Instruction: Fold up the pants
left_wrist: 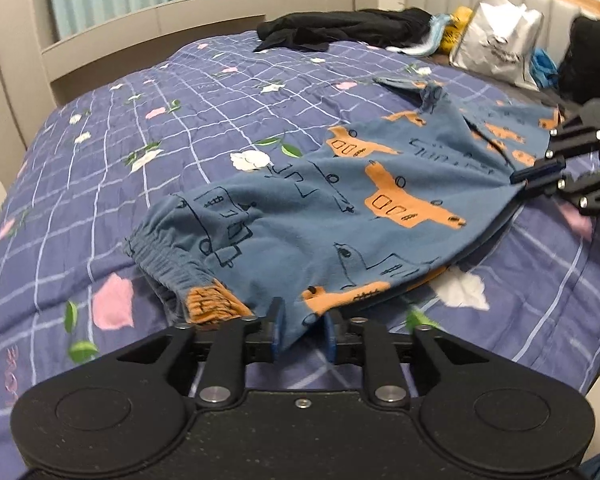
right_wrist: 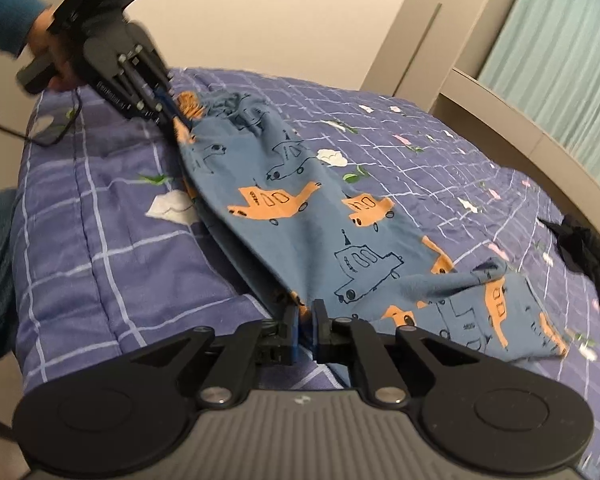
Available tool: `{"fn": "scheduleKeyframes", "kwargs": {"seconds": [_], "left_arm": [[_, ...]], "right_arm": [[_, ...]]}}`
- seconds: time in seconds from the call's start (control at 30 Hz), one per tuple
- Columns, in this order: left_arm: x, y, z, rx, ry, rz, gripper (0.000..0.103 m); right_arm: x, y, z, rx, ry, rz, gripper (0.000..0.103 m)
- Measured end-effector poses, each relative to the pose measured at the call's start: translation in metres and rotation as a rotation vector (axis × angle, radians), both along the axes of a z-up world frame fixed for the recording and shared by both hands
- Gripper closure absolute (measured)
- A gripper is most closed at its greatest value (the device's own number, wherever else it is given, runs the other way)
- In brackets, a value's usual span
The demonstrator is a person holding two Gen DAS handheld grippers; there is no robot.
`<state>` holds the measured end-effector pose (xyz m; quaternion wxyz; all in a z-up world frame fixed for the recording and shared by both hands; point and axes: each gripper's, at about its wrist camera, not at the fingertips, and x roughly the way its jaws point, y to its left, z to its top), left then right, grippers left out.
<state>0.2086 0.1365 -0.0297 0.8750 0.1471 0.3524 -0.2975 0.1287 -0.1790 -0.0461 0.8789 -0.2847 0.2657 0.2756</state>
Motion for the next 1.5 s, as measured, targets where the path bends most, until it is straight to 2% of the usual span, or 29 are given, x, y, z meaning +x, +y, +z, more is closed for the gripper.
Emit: {"fn": "scheduleKeyframes", "kwargs": {"seconds": [0.03,0.07,0.1,0.13,0.17,0.2,0.23,0.27,0.3,0.33,0.4,0.47,0.73,0.9,1.0,1.07,1.2,1.5], "left_arm": [[-0.002,-0.001,0.000,-0.011,0.004,0.010,0.066],[-0.004,-0.002,0.000,-0.024,0.010,0.024,0.061],[-0.008,-0.003,0.001,-0.038,0.013,0.036,0.050],[-0.011,-0.004,0.002,-0.054,0.015,0.047,0.039],[-0.015,-0.006,0.004,-0.075,0.015,0.063,0.033],[-0.019,-0.008,0.006,-0.093,0.014,0.079,0.025],[-0.023,-0.011,0.009,-0.115,0.015,0.091,0.017],[-0.027,-0.013,0.011,-0.136,0.014,0.101,0.014],[-0.031,-0.017,0.013,-0.160,0.011,0.125,0.005],[-0.034,-0.020,0.016,-0.186,0.006,0.147,0.001],[-0.038,-0.030,0.019,-0.251,0.010,0.171,0.001],[-0.038,-0.042,0.021,-0.299,0.020,0.184,0.001],[-0.029,-0.113,0.026,-0.426,0.004,0.140,0.001],[-0.019,-0.168,0.025,-0.406,-0.004,0.092,0.001],[-0.015,-0.199,0.024,-0.380,-0.010,0.058,0.001],[-0.012,-0.215,0.023,-0.370,-0.013,0.032,0.001],[-0.007,-0.245,0.018,-0.347,-0.006,0.000,0.001],[0.008,-0.277,0.013,-0.303,0.014,0.024,0.001]], "right_arm": [[0.001,-0.002,0.001,0.020,0.007,-0.008,0.091],[0.001,-0.005,0.002,0.044,0.015,-0.016,0.084],[0.001,-0.007,0.003,0.065,0.021,-0.022,0.071],[0.001,-0.009,0.005,0.083,0.026,-0.025,0.063],[0.000,-0.011,0.007,0.104,0.029,-0.028,0.050],[-0.001,-0.014,0.009,0.122,0.026,-0.035,0.041],[-0.003,-0.016,0.011,0.134,0.020,-0.042,0.037],[-0.005,-0.019,0.013,0.146,0.013,-0.051,0.030],[-0.006,-0.024,0.016,0.159,0.006,-0.065,0.022],[-0.007,-0.028,0.018,0.173,0.000,-0.080,0.018],[-0.007,-0.040,0.023,0.205,-0.013,-0.124,0.005],[-0.008,-0.052,0.027,0.232,-0.032,-0.167,0.000],[0.001,-0.108,0.039,0.280,-0.048,-0.352,0.000],[-0.004,-0.153,0.039,0.302,-0.042,-0.547,0.000],[-0.014,-0.179,0.035,0.263,-0.054,-0.658,0.000],[-0.019,-0.195,0.033,0.241,-0.053,-0.713,0.000],[-0.026,-0.230,0.032,0.268,-0.044,-0.812,0.000],[-0.025,-0.275,0.031,0.308,-0.042,-0.897,0.000]]}}
